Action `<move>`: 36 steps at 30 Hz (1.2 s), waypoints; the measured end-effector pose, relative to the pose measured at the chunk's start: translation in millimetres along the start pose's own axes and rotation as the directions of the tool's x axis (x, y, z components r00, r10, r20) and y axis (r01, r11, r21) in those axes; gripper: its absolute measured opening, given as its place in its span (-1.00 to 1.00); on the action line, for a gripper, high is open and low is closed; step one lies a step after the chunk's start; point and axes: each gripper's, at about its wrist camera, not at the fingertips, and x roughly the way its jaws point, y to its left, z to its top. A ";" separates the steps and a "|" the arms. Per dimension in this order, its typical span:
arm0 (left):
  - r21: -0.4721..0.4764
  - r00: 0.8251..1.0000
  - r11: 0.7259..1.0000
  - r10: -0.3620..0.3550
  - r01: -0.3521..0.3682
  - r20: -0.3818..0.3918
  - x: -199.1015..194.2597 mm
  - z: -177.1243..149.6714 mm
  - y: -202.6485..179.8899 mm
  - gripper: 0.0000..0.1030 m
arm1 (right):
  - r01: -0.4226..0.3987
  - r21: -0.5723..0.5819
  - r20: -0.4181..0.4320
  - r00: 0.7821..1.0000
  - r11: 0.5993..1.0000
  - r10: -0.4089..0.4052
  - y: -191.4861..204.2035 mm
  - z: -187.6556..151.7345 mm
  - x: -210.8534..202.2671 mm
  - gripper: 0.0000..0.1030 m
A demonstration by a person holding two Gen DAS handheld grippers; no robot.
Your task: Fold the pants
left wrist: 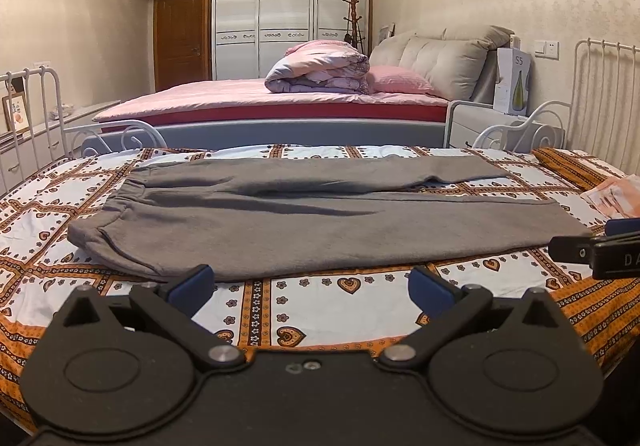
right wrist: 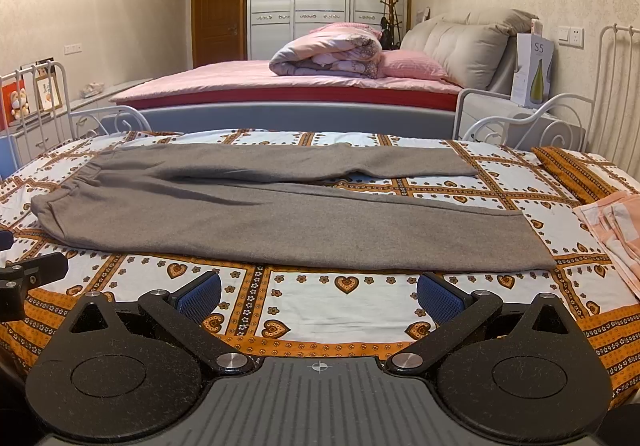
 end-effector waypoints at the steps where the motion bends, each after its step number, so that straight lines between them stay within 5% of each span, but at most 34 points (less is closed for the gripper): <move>1: 0.000 1.000 1.000 0.001 -0.001 0.000 -0.2 0.2 -0.3 0.89 | -0.002 0.001 0.000 1.000 1.000 0.002 0.8 -0.5 1.1 1.00; 36: 0.003 1.000 1.000 0.011 -0.011 -0.003 0.9 -1.7 0.8 0.89 | -0.002 -0.008 -0.002 1.000 1.000 0.002 0.9 -1.1 -0.1 1.00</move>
